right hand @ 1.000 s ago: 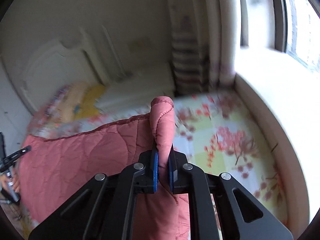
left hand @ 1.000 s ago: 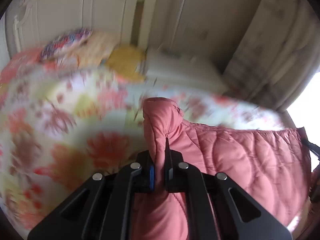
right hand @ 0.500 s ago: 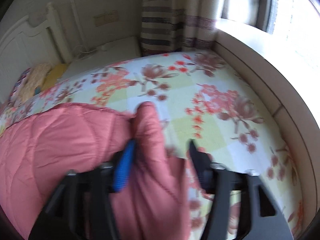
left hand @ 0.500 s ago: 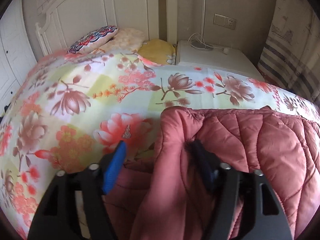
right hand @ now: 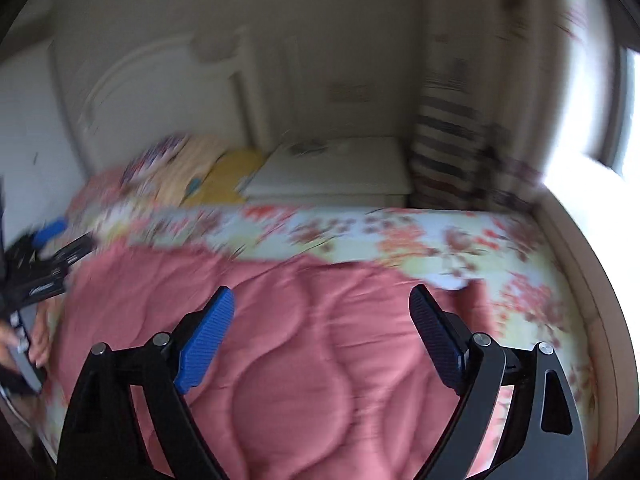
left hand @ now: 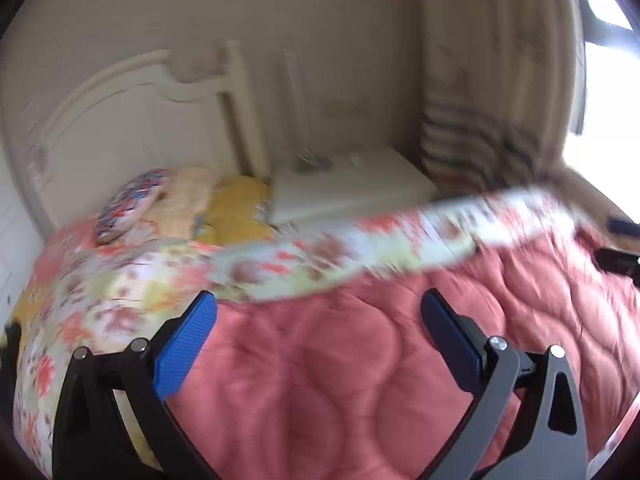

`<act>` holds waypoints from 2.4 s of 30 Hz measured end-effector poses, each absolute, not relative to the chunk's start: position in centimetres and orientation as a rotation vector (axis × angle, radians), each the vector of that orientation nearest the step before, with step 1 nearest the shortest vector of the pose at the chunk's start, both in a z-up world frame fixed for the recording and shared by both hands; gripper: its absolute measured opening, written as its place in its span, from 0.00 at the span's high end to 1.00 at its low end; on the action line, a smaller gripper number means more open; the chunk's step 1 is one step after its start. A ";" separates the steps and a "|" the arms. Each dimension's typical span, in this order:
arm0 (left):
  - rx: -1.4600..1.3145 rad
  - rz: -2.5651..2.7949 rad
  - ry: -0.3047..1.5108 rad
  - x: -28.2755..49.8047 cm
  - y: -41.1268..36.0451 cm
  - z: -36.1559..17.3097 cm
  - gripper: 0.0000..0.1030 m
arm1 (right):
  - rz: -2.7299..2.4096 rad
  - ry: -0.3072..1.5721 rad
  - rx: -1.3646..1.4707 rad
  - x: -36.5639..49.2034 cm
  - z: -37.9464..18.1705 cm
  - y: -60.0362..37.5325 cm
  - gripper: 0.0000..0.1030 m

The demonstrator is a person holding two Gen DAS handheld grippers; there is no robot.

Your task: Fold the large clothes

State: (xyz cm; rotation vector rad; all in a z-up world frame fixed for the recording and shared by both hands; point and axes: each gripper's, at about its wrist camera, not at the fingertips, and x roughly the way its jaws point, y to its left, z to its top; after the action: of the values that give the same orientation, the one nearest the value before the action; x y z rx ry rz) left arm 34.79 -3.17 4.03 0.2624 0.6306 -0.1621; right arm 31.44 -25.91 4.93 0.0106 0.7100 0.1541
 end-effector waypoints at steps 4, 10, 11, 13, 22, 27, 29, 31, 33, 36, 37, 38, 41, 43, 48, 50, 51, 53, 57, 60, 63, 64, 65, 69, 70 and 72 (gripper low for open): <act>0.412 -0.188 0.665 35.7 -6.7 1.1 0.02 | 0.210 0.768 -0.116 32.9 2.9 -21.7 0.17; 0.386 -0.290 0.813 38.8 -6.9 -3.4 0.02 | 0.243 0.879 -0.136 36.1 -2.5 -21.8 0.14; 0.323 -0.306 0.846 39.6 -6.2 -4.2 0.02 | 0.259 0.881 -0.097 36.5 -3.0 -22.0 0.14; 0.203 -0.350 0.897 40.8 -4.8 -5.2 0.02 | 0.285 0.899 -0.042 37.2 -3.5 -22.5 0.13; 0.119 -0.391 0.920 41.4 -3.8 -5.9 0.02 | 0.348 0.907 0.046 37.8 -4.0 -23.4 0.09; 0.115 -0.391 0.921 41.5 -3.8 -5.8 0.02 | 0.350 0.902 0.053 37.7 -3.8 -23.4 0.09; 0.121 -0.385 0.919 41.4 -3.9 -5.8 0.02 | 0.344 0.900 0.046 37.7 -3.8 -23.3 0.09; 0.129 -0.378 0.920 41.5 -4.0 -5.6 0.02 | 0.337 0.905 0.041 37.7 -3.6 -23.3 0.09; 0.139 -0.368 0.920 41.5 -4.1 -5.6 0.02 | 0.290 0.916 0.030 37.2 -2.9 -23.3 0.10; 0.153 -0.343 0.916 41.5 -4.2 -5.6 0.02 | 0.229 0.858 0.070 33.8 -0.2 -23.2 0.10; 0.154 -0.341 0.916 41.5 -4.1 -5.6 0.02 | 0.252 0.816 0.085 32.0 0.8 -23.0 0.10; 0.155 -0.340 0.916 41.5 -4.2 -5.6 0.02 | 0.273 0.786 0.089 30.6 1.5 -22.7 0.09; 0.157 -0.335 0.916 41.6 -4.2 -5.6 0.02 | 0.319 0.731 0.055 25.8 2.6 -20.9 0.09; 0.155 -0.334 0.915 41.6 -4.1 -5.6 0.02 | 0.299 0.741 -0.016 24.0 1.6 -19.4 0.09; 0.155 -0.321 0.909 41.5 -4.0 -5.6 0.02 | 0.198 0.826 -0.116 24.0 -3.3 -17.4 0.07; 0.168 -0.292 0.906 41.4 -4.1 -5.6 0.02 | 0.167 0.819 -0.156 24.4 -4.1 -16.8 0.06; 0.187 -0.268 0.902 41.3 -4.3 -5.5 0.02 | 0.167 0.836 -0.145 24.7 -4.1 -16.9 0.06; 0.256 -0.187 0.886 40.7 -4.7 -5.0 0.02 | 0.184 0.864 -0.143 25.1 -4.1 -17.1 0.05; 0.313 -0.126 0.756 36.5 -4.8 -1.6 0.02 | 0.203 0.873 -0.132 25.4 -4.3 -17.7 0.04; 0.326 -0.178 0.654 32.1 -5.0 0.3 0.02 | 0.196 0.864 -0.127 25.2 -4.4 -17.8 0.04; 0.503 -0.145 0.643 31.1 -6.5 -1.9 0.02 | 0.197 0.861 -0.122 25.2 -4.4 -17.8 0.04; 0.551 -0.133 0.675 31.7 -6.8 -3.5 0.02 | 0.198 0.859 -0.121 25.2 -4.3 -17.7 0.04; 0.507 -0.162 0.675 32.1 -6.3 -4.4 0.02 | 0.199 0.850 -0.130 25.1 -4.2 -17.7 0.04; 0.326 -0.214 0.757 34.2 -4.4 -4.8 0.02 | 0.205 0.833 -0.113 23.5 -3.1 -17.9 0.04; 0.322 -0.221 0.761 34.3 -4.3 -4.8 0.02 | 0.204 0.816 -0.110 22.8 -2.5 -18.1 0.05; 0.315 -0.225 0.755 34.2 -4.2 -4.9 0.02 | 0.169 0.740 -0.107 20.5 -1.0 -19.5 0.05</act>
State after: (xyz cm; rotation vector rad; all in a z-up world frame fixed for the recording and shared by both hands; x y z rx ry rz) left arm 34.18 -4.16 -4.86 0.3151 0.7547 -0.2253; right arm 20.55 -19.46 -1.00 -0.1075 0.7401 0.1691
